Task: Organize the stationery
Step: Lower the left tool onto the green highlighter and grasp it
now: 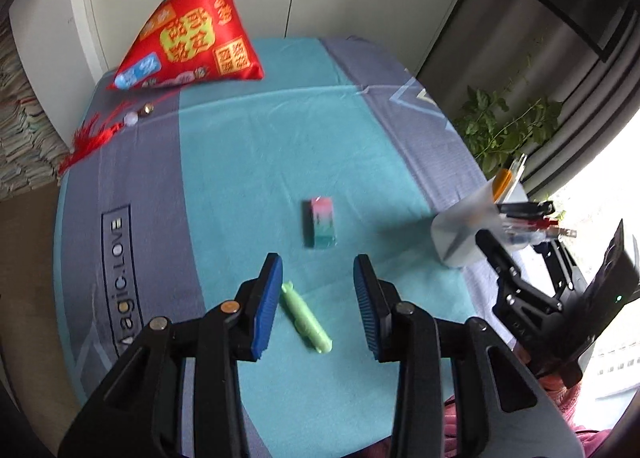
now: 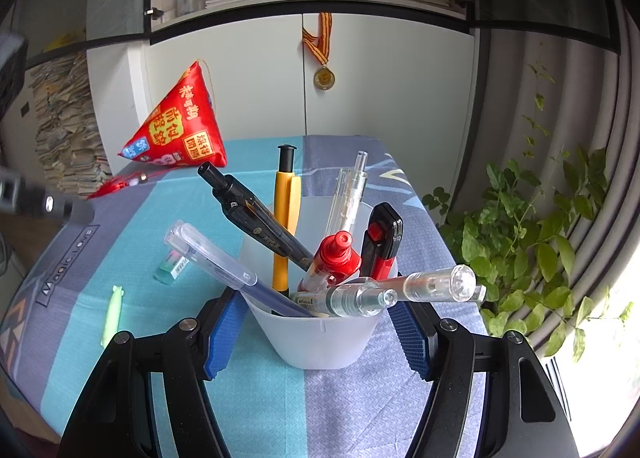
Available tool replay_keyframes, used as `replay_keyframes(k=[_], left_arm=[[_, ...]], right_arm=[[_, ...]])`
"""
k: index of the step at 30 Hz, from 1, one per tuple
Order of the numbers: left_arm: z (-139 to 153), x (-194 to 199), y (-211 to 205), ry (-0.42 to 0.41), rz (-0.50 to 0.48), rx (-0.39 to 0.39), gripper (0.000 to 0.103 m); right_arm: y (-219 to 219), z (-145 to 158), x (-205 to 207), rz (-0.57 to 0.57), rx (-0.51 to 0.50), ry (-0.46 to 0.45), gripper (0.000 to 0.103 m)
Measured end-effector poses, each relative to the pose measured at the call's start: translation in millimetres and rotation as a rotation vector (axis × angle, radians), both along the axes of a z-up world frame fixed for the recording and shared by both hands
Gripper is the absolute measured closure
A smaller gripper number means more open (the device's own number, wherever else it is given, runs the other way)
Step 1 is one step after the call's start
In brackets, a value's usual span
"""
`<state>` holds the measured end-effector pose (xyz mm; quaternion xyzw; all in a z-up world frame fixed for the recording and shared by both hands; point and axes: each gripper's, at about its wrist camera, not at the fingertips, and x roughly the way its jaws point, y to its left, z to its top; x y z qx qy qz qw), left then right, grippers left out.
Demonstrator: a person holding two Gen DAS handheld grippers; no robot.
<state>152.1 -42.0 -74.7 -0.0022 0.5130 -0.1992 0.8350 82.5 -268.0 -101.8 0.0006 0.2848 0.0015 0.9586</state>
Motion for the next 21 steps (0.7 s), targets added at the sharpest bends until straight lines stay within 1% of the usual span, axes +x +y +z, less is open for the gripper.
replay_keyframes(k=[4, 9, 21], left_arm=[[-21.8, -5.4, -2.6, 0.07, 0.004, 0.021, 0.07], [-41.7, -5.5, -10.1, 0.124, 0.006, 0.045, 0.07], [-60.9, 13.3, -12.1, 0.177, 0.05, 0.08, 0.072]], right_arm=[[0.0, 0.1, -0.3, 0.0, 0.001, 0.0, 0.033], [-0.1, 0.1, -0.1, 0.002, -0.001, 0.0, 0.033], [0.1, -0.7, 0.1, 0.001, 0.005, -0.001, 0.033]])
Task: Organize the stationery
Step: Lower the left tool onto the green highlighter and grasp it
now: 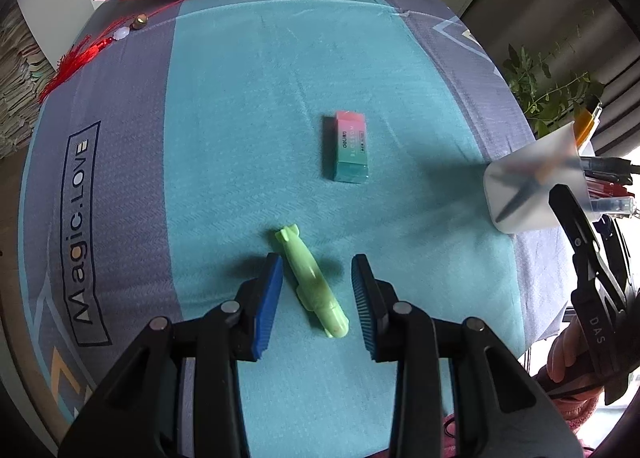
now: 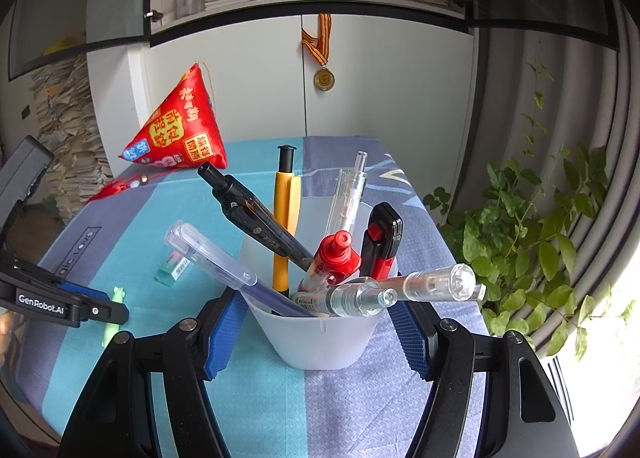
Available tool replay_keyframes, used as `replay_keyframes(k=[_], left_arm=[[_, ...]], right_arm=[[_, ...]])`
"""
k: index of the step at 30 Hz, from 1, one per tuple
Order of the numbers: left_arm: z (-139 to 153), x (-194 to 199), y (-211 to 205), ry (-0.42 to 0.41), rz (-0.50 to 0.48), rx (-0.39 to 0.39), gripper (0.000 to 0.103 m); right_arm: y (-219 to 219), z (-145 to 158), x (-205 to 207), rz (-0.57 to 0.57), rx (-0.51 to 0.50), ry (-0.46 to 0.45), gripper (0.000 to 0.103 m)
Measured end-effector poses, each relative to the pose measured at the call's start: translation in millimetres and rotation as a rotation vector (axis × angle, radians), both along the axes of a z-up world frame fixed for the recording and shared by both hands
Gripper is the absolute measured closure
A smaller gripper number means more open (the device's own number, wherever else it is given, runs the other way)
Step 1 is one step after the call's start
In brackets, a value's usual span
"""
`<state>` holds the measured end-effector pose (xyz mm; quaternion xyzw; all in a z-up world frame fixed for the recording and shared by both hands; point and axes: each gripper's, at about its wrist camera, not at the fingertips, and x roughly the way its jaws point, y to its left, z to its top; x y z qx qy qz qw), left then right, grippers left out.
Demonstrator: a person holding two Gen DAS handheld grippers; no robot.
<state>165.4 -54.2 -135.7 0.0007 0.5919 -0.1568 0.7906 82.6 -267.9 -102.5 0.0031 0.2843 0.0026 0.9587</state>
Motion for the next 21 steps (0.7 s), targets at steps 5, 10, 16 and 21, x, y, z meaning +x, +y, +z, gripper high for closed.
replay_keyframes(k=[5, 10, 16, 21], left_arm=[[-3.8, 2.9, -4.5, 0.002, -0.005, 0.012, 0.073], [-5.6, 4.8, -8.7, -0.01, -0.015, 0.022, 0.074], [-6.9, 5.9, -7.1, -0.03, -0.001, 0.036, 0.085], [-6.2, 3.0, -9.6, -0.048, -0.015, 0.044, 0.092]], right_arm=[[-0.4, -0.2, 0.4, 0.001, -0.001, 0.001, 0.033], [-0.4, -0.5, 0.2, 0.0, -0.002, -0.001, 0.033], [-0.4, -0.6, 0.3, 0.001, -0.003, 0.002, 0.033], [-0.4, -0.5, 0.5, 0.001, -0.003, 0.002, 0.033]])
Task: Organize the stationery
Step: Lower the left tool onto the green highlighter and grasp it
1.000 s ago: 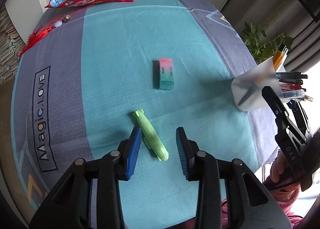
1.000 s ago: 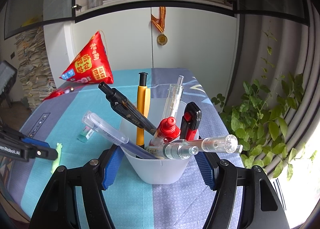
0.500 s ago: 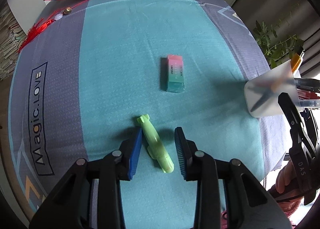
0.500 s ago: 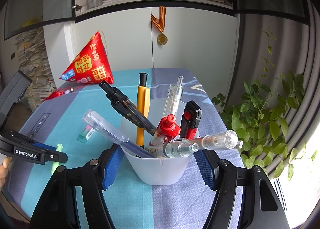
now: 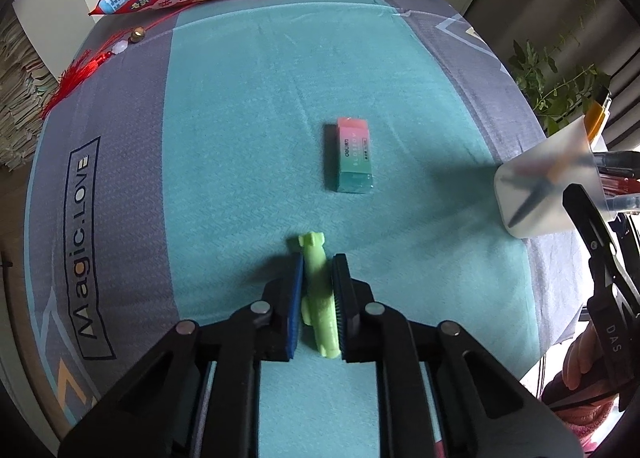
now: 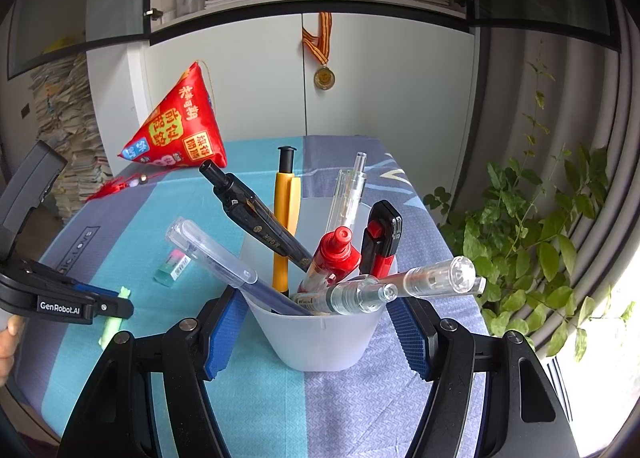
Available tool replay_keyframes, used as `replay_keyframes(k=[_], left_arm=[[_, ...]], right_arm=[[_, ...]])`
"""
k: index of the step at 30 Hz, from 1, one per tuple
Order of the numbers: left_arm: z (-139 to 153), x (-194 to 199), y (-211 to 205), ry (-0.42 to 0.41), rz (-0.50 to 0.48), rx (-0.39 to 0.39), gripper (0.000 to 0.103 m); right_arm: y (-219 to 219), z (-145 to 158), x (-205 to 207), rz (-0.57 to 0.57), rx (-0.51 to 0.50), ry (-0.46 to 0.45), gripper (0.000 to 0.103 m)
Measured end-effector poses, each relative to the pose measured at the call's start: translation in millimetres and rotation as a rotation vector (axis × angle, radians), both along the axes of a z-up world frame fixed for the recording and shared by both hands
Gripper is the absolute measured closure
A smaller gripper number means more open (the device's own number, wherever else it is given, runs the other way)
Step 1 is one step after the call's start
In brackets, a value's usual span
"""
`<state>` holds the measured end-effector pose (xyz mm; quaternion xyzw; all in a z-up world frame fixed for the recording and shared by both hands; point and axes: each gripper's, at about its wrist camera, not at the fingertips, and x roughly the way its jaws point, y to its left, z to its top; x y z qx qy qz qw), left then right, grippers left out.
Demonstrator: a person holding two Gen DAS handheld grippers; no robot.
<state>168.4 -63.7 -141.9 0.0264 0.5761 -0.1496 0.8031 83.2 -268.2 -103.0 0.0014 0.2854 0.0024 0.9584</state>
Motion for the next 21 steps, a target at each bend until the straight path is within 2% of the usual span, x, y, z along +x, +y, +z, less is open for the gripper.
replay_keyframes(k=[8, 16, 21], left_arm=[[10.3, -5.8, -3.8, -0.061, -0.016, -0.007, 0.092], [37.0, -13.9, -7.6, -0.161, -0.044, -0.044, 0.092], [63.8, -19.2, -11.8, -0.237, -0.081, -0.08, 0.092]], right_arm=[[0.1, 0.0, 0.0, 0.0, 0.0, 0.0, 0.033], [0.2, 0.1, -0.5, -0.001, 0.0, -0.002, 0.033], [0.3, 0.3, -0.3, -0.001, 0.0, -0.002, 0.033]])
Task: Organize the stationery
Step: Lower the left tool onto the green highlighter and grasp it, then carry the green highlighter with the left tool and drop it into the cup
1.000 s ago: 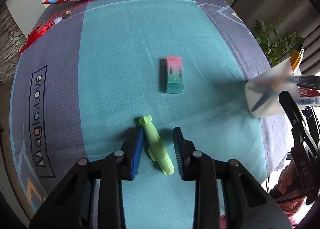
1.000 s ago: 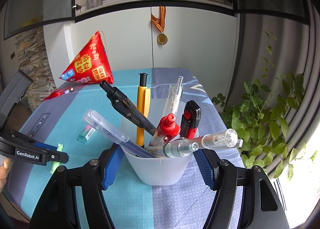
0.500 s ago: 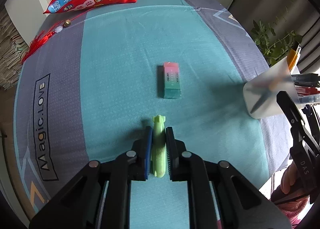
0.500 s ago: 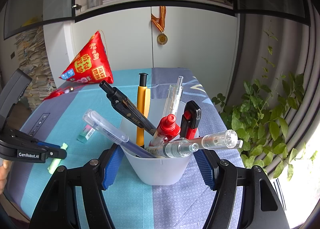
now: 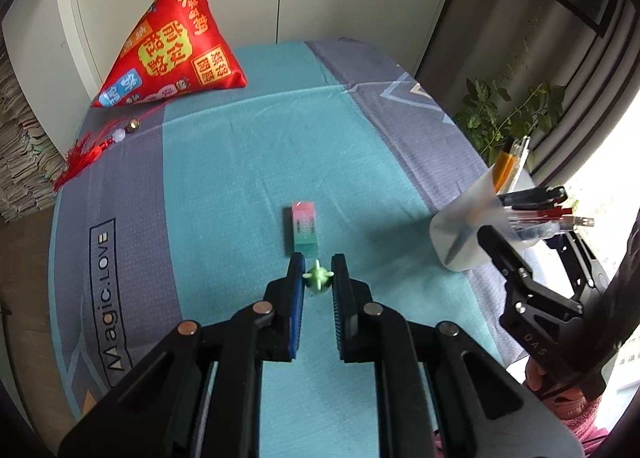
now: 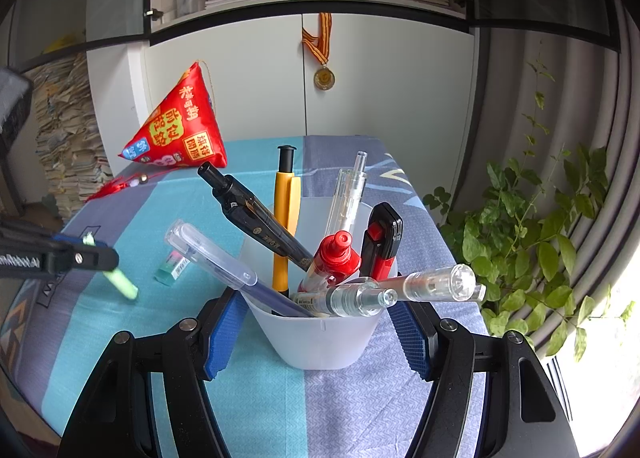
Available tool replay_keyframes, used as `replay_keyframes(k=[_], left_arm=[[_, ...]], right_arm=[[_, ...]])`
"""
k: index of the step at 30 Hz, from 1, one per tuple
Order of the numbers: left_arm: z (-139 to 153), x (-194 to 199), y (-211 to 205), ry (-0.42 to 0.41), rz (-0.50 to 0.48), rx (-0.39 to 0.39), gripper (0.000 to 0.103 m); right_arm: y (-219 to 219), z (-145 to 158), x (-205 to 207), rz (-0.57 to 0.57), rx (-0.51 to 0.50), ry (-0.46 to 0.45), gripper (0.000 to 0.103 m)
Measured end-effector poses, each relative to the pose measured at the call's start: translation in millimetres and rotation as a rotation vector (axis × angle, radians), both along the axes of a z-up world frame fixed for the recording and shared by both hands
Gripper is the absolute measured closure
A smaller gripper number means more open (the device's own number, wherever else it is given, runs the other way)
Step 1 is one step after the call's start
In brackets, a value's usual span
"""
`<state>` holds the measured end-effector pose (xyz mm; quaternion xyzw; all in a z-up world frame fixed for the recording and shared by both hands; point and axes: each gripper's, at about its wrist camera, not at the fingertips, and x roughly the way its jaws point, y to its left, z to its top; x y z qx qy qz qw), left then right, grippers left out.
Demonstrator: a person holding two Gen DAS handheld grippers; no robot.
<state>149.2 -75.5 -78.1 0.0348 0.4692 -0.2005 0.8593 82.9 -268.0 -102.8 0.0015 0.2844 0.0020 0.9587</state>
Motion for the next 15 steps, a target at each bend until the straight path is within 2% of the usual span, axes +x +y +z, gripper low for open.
replay_keyframes(k=[10, 15], left_arm=[[58.9, -18.5, -21.2, -0.146, -0.119, -0.077, 0.092], [92.3, -28.0, -42.8, -0.201, -0.222, -0.139, 0.092]], right_arm=[[0.1, 0.0, -0.1, -0.003, 0.001, 0.0, 0.033], [-0.1, -0.1, 0.1, -0.004, 0.001, -0.001, 0.033]])
